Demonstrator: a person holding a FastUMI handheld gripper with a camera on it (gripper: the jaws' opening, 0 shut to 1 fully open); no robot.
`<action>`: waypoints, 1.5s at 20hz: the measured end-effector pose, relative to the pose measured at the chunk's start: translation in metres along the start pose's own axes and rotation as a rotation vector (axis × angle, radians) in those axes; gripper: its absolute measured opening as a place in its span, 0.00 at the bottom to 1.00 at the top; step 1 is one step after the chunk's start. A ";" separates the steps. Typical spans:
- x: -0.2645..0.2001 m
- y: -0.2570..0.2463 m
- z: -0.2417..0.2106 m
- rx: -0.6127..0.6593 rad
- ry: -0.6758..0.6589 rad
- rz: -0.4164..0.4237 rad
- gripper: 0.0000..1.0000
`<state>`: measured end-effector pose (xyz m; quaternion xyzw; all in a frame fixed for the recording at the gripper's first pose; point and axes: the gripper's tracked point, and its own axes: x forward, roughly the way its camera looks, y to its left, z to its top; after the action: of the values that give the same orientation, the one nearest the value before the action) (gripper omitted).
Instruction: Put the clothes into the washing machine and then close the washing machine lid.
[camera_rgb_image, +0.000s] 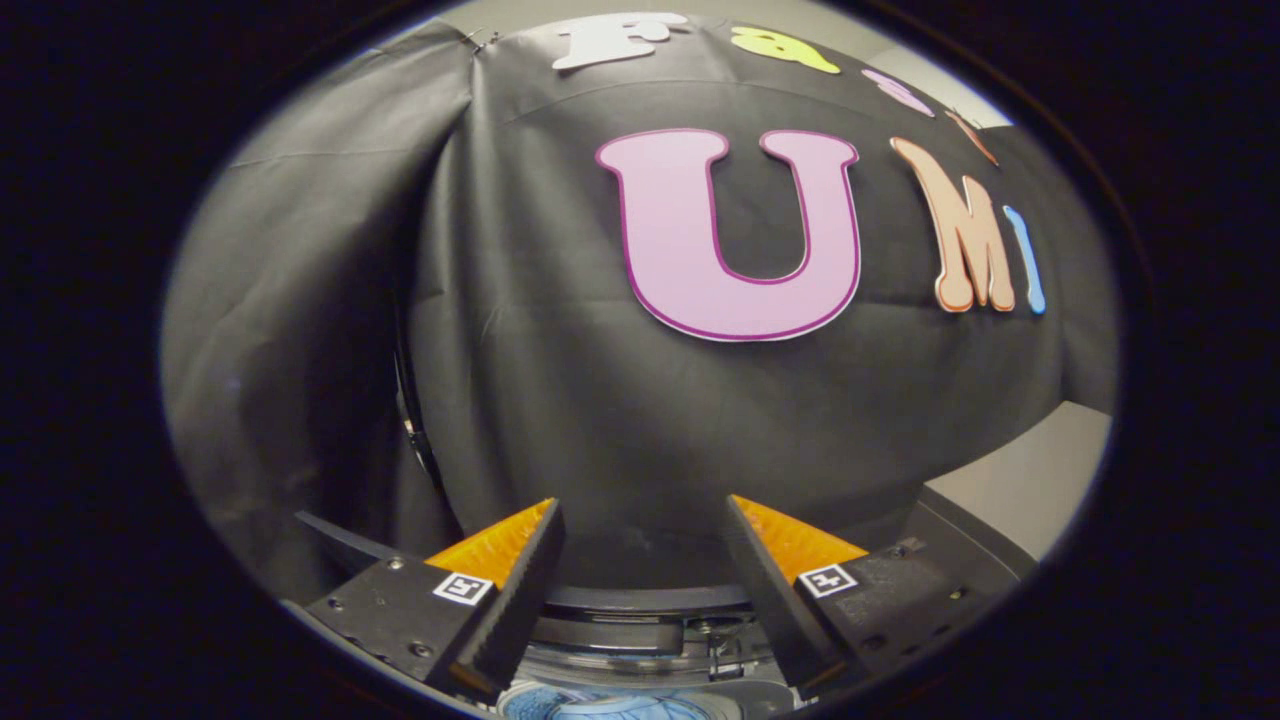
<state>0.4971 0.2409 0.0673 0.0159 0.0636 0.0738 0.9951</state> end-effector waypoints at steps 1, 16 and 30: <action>-0.003 0.000 -0.002 -0.003 0.001 0.000 0.95; -0.021 -0.003 -0.003 -0.013 -0.034 0.000 0.96; -0.019 -0.005 0.006 -0.013 -0.186 -0.018 0.95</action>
<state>0.4803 0.2331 0.0750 0.0156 -0.0293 0.0634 0.9974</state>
